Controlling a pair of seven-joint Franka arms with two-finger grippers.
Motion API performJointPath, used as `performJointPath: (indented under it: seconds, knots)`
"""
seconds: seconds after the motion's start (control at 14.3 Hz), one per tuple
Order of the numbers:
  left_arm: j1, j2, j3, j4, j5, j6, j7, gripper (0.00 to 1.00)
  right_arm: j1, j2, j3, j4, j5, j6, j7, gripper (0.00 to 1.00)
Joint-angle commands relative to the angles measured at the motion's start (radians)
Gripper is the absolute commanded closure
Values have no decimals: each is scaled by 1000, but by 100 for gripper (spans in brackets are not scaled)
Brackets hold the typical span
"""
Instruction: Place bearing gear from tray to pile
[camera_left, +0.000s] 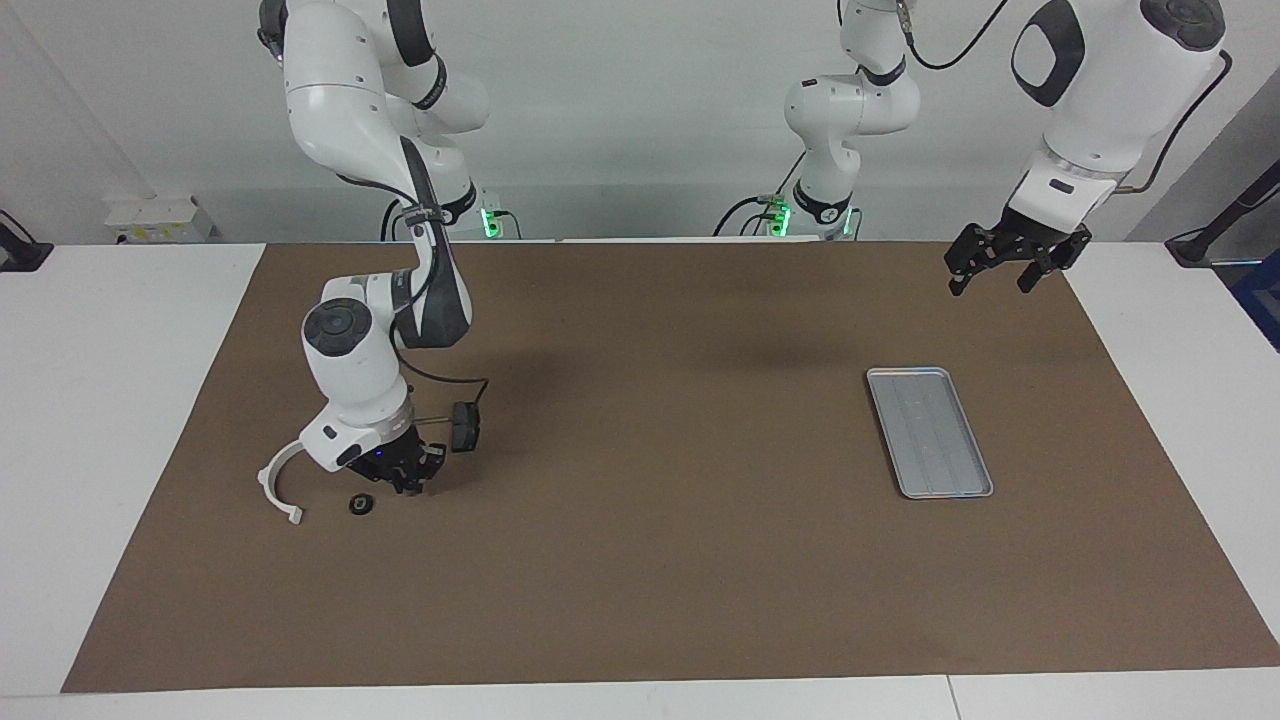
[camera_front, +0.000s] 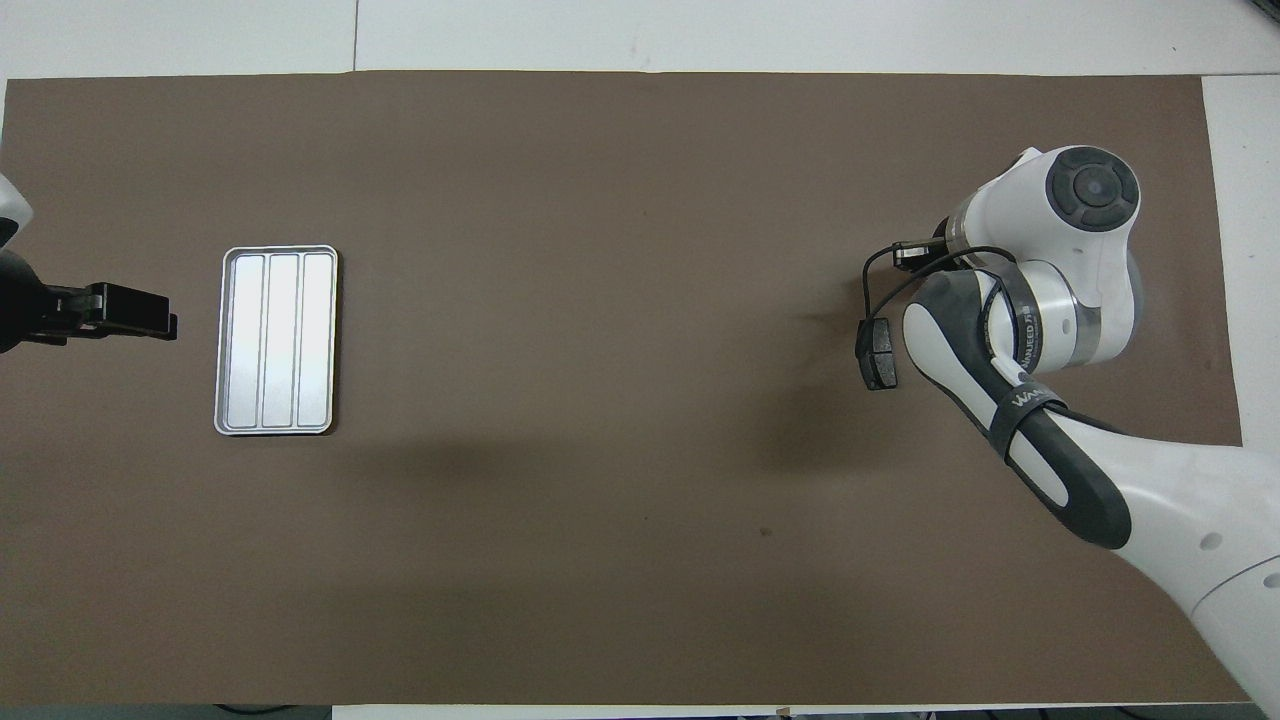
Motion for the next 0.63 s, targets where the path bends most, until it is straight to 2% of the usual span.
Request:
performJointPath:
  seconds: [0.0,0.56]
  knots:
    - [0,-25,3,-29,-17,10,8,0,-23,5,18,-23,21,50,-30,100]
    - [0,-25,3,-29,-17,10,8,0,-23,17,18,-50,22,113,-25,100]
